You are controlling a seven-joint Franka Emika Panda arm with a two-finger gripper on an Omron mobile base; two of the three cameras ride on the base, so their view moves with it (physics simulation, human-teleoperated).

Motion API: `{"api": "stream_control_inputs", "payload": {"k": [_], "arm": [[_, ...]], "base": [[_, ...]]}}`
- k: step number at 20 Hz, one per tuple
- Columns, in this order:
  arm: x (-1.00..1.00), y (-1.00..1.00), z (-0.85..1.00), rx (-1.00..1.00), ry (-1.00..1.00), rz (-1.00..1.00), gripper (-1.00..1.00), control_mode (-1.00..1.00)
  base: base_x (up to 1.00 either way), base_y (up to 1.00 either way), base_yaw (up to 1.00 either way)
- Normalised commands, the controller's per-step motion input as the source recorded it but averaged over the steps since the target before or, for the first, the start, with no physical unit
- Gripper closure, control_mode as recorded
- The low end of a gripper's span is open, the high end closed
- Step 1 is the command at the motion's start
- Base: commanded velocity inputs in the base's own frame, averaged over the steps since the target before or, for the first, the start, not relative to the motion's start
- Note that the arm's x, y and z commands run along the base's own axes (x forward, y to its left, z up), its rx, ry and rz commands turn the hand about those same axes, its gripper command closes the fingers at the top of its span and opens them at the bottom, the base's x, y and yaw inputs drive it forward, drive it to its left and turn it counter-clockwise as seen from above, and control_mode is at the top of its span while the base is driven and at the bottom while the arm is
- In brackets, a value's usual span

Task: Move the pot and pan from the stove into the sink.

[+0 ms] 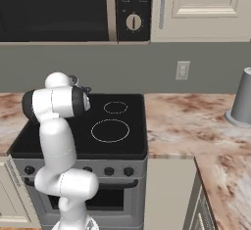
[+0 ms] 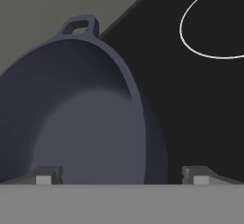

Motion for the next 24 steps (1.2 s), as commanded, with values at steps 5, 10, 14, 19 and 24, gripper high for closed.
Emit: {"api": "stream_control_inputs", "payload": {"k": [5,10,14,19,24], "arm": [[0.05,0.04,-0.29,-0.08,0.03,0.0,-1.0,-1.0],[0.0,0.02,-0.14,-0.05,0.03,0.0,1.0,-1.0],[0.0,0.0,0.01,0.0,0.0,0.0,1.0,-1.0],[0.0,0.0,0.31,0.0,-0.01,0.0,1.0,-1.0],[-0.2,-0.02,0.59,0.0,0.0,0.0,1.0,-1.0]], "base": [[0.0,0.0,0.0],[0.0,0.0,0.0],[0.0,0.0,0.0],[0.0,0.0,0.0],[0.0,0.0,0.0]]}}
